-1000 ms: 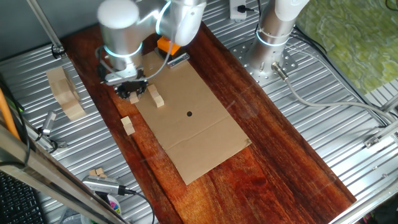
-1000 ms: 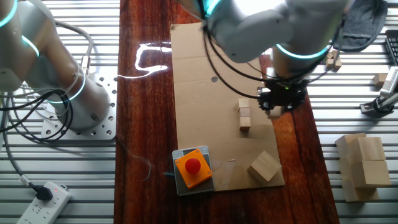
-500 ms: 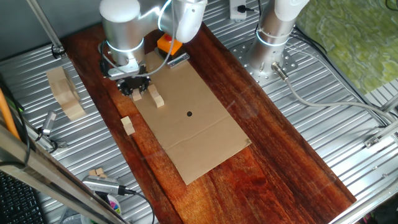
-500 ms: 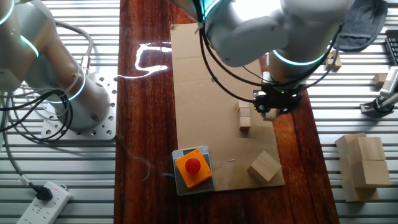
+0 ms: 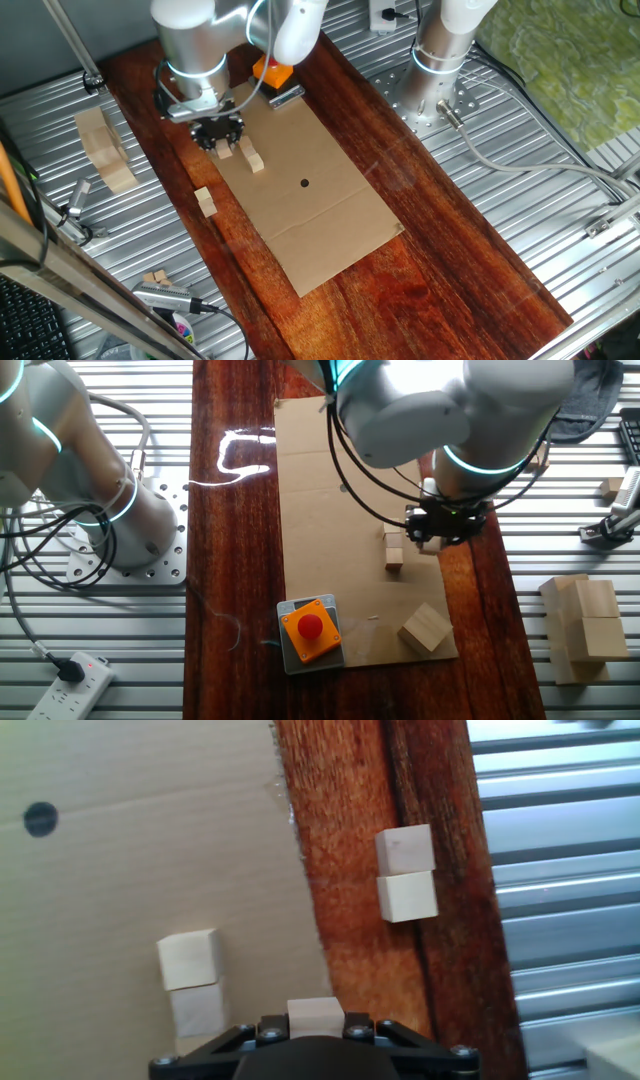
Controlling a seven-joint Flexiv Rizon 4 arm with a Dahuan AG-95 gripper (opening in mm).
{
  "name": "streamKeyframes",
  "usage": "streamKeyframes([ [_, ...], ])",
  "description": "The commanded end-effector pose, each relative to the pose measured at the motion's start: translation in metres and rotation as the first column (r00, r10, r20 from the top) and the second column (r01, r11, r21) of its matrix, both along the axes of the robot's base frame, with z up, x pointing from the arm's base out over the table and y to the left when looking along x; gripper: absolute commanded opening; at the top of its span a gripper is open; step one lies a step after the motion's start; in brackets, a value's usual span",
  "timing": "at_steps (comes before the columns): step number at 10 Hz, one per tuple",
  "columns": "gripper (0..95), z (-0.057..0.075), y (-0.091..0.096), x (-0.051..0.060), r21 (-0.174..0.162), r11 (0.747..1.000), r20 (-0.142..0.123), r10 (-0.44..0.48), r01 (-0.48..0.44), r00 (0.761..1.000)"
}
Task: Stack the blocks into a pyramid shape
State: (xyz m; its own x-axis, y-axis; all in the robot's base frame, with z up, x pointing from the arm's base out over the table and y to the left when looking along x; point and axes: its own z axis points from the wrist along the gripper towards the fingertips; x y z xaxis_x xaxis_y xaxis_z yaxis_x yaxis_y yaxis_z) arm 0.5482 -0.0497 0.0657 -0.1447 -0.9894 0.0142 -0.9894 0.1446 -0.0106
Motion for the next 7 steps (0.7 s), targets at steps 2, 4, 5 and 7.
streamKeyframes([
  [2,0.0,-0.004,0.005,-0.008,-0.009,1.000,0.000,0.021,-0.021,1.000],
  [4,0.0,-0.003,0.006,-0.014,-0.016,0.998,0.000,0.059,-0.059,0.998],
  [5,0.0,-0.001,0.006,-0.017,-0.022,0.997,0.000,0.069,-0.069,0.998],
  [7,0.0,-0.002,0.005,-0.023,-0.023,0.996,0.001,0.084,-0.084,0.996],
])
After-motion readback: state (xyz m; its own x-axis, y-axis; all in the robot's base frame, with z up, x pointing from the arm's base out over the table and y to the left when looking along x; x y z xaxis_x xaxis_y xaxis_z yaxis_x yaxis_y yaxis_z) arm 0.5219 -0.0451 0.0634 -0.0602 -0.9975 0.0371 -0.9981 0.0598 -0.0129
